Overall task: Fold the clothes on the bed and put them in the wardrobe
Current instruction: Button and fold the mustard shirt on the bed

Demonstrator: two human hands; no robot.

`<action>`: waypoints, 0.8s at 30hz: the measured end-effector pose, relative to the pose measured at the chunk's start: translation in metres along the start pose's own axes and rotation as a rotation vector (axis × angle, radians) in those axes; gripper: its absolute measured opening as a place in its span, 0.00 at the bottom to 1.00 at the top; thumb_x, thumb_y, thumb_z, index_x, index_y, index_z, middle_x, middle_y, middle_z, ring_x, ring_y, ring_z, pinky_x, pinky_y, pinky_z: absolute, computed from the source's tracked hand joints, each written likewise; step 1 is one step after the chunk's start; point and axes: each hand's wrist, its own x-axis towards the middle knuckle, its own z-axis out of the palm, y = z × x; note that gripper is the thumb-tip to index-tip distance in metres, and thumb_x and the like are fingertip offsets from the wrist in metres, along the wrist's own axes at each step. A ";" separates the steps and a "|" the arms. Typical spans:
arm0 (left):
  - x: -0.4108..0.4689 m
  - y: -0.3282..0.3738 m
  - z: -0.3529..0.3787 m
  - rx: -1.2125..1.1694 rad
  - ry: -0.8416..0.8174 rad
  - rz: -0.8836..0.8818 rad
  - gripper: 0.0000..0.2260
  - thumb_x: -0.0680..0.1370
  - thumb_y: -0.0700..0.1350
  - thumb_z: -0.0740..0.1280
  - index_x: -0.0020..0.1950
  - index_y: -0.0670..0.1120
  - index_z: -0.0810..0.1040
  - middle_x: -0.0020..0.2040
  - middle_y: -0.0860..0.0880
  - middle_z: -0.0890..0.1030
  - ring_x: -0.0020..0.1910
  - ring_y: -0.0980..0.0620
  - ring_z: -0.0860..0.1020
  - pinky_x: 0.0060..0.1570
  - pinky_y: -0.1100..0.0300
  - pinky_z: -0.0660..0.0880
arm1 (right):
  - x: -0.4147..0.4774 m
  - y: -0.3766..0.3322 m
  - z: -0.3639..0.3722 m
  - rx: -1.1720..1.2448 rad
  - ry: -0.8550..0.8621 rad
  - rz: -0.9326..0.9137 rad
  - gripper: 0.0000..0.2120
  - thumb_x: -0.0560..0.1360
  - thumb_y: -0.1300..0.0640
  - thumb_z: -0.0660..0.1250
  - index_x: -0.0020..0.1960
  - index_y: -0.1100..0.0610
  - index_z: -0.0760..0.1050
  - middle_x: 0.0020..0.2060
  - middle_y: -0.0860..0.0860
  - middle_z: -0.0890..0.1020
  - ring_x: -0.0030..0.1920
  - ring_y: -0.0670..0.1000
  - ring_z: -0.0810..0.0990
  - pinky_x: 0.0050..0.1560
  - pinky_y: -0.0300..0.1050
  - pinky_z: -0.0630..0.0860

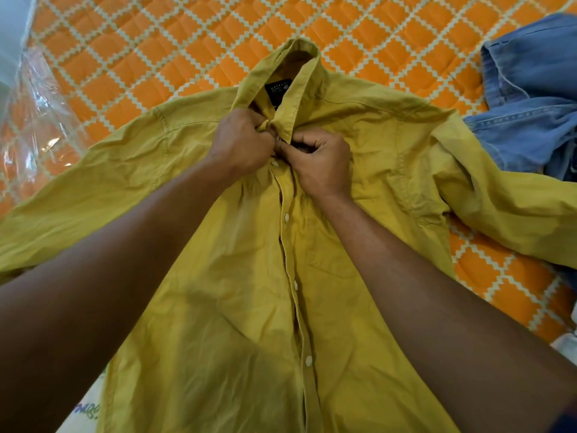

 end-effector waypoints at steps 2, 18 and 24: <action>0.000 -0.001 0.001 -0.063 -0.003 -0.055 0.10 0.79 0.41 0.64 0.40 0.40 0.81 0.33 0.49 0.74 0.31 0.52 0.70 0.27 0.59 0.65 | -0.002 0.000 0.001 -0.001 0.022 -0.017 0.13 0.69 0.54 0.80 0.33 0.61 0.83 0.29 0.52 0.82 0.31 0.50 0.79 0.31 0.48 0.72; 0.005 -0.006 -0.009 -0.307 -0.035 -0.153 0.04 0.76 0.40 0.72 0.46 0.39 0.84 0.43 0.38 0.85 0.37 0.47 0.79 0.43 0.43 0.81 | -0.004 -0.002 0.001 0.036 0.003 0.044 0.07 0.69 0.60 0.79 0.47 0.58 0.87 0.42 0.48 0.87 0.41 0.41 0.85 0.44 0.36 0.80; 0.008 0.001 -0.015 -0.310 -0.125 -0.238 0.10 0.71 0.40 0.69 0.48 0.37 0.84 0.50 0.35 0.84 0.45 0.42 0.83 0.48 0.36 0.80 | -0.006 -0.006 0.001 0.036 0.009 0.081 0.06 0.68 0.61 0.80 0.43 0.58 0.86 0.39 0.48 0.86 0.36 0.43 0.84 0.39 0.37 0.80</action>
